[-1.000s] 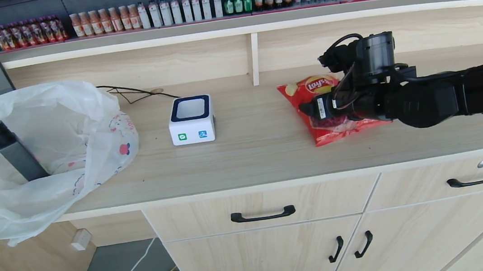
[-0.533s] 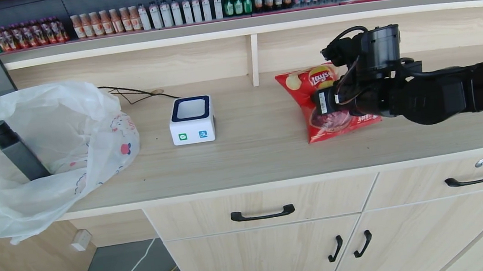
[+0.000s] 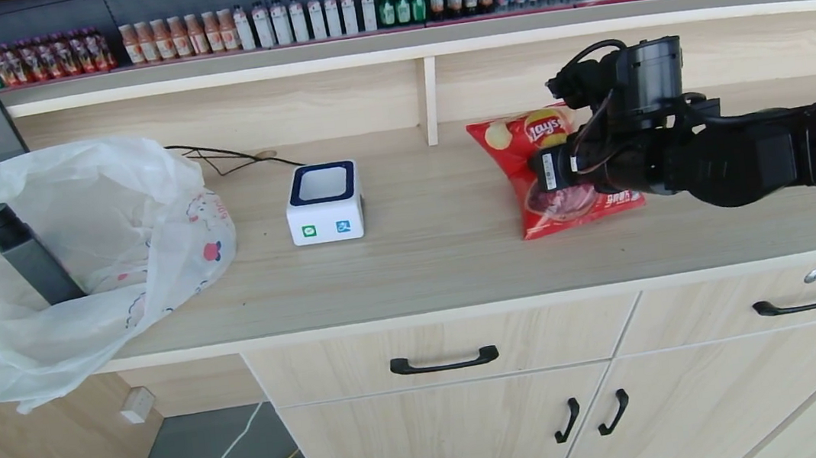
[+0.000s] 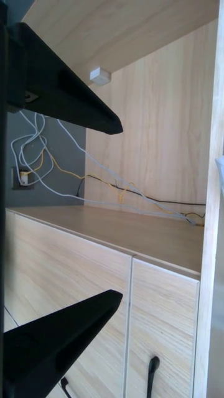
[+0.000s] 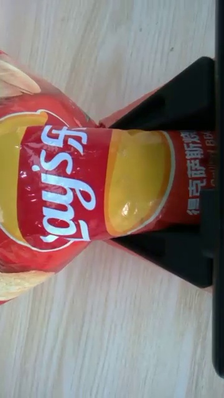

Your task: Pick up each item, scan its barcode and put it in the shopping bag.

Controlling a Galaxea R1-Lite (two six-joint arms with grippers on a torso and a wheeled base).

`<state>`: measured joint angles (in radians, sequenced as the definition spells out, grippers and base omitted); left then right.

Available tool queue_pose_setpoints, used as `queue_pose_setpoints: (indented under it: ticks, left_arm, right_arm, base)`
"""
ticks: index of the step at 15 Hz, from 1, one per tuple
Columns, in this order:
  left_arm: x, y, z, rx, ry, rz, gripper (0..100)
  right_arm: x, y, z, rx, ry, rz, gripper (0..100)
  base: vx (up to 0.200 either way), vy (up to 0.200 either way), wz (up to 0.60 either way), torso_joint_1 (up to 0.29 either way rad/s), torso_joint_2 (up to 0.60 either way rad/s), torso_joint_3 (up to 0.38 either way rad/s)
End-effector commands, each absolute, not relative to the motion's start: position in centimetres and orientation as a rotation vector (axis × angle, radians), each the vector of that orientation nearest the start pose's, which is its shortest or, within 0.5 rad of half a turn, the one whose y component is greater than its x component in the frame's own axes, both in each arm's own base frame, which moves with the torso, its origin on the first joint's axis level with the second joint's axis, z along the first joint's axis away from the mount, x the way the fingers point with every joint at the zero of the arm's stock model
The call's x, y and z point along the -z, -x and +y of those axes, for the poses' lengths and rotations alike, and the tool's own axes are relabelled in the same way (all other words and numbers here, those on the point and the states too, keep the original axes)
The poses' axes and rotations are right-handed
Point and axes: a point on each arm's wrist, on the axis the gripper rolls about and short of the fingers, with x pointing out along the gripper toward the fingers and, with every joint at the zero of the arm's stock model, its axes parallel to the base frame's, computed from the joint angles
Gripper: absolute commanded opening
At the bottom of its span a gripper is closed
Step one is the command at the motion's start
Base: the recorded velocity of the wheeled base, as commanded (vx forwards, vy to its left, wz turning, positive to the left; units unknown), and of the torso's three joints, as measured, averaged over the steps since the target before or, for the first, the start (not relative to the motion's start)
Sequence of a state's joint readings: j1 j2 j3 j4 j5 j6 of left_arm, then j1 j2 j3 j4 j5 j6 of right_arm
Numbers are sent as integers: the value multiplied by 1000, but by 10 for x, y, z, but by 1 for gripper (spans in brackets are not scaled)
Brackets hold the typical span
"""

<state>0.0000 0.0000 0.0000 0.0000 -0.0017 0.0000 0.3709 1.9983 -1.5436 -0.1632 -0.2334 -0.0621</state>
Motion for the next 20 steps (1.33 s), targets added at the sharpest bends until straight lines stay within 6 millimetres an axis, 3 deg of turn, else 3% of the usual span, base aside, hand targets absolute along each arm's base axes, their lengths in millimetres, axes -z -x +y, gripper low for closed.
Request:
queue_pose_setpoints:
  ticks: [1, 5, 9, 12, 20]
  left_arm:
    - [-75, 23, 0, 2, 0, 0, 100]
    - [-75, 23, 0, 2, 0, 0, 100]
    - [-75, 23, 0, 2, 0, 0, 100]
    - [-75, 23, 0, 2, 0, 0, 100]
    - [-75, 23, 0, 2, 0, 0, 100]
  right_arm:
    - [-245, -381, 143, -145, 141, 249, 0]
    - [-264, -369, 138, -144, 128, 207, 0]
    - [-294, -346, 129, -144, 109, 145, 0]
    - [-306, -327, 122, -151, 101, 120, 0]
    - [-327, -251, 93, -157, 85, 67, 0]
  base:
    - [0, 0, 0, 0, 0, 0]
    - [0, 0, 0, 0, 0, 0]
    - [0, 0, 0, 0, 0, 0]
    - [0, 0, 0, 0, 0, 0]
    - [0, 0, 0, 0, 0, 0]
